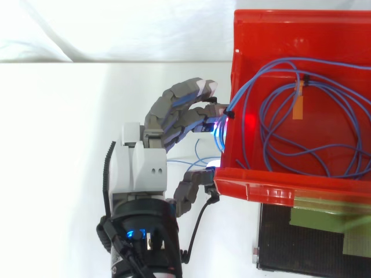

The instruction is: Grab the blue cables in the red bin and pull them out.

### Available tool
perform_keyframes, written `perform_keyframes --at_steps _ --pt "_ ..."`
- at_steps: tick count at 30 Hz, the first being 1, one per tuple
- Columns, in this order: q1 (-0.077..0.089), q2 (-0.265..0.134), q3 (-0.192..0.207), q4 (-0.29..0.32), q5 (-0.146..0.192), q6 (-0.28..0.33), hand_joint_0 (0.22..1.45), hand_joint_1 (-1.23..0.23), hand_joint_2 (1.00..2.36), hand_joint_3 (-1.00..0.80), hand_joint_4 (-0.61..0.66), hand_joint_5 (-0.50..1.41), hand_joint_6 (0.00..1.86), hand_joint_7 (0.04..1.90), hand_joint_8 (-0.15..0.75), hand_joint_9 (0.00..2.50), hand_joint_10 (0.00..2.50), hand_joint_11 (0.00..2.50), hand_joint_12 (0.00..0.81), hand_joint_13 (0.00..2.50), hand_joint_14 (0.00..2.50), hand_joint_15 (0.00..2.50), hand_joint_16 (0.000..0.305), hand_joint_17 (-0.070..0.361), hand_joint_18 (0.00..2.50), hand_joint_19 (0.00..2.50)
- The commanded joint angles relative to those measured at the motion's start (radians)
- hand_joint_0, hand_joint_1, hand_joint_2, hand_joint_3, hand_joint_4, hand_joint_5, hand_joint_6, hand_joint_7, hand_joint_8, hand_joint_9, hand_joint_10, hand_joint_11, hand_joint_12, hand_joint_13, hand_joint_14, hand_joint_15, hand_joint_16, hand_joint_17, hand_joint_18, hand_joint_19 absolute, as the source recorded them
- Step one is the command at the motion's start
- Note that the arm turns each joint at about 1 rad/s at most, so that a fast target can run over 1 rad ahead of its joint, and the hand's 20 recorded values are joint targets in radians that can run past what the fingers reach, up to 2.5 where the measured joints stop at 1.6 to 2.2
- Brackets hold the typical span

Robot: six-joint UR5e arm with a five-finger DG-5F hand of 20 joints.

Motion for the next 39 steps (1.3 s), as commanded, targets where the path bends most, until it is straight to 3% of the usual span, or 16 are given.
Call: perform_keyframes --at_steps 1,39 --pt "0.0 0.001 0.001 -0.001 0.0 0.001 0.73 -0.83 1.0 -1.0 0.22 1.04 0.0 0.83 0.255 1.0 0.02 0.47 0.307 0.79 0.02 0.43 0.04 0.091 0.61 0.57" --pt "0.006 0.0 -0.001 -0.021 -0.003 -0.002 0.76 -0.84 1.0 -1.0 0.19 1.05 0.01 0.85 0.245 1.03 0.02 0.5 0.302 0.82 0.02 0.45 0.039 0.087 0.61 0.58"
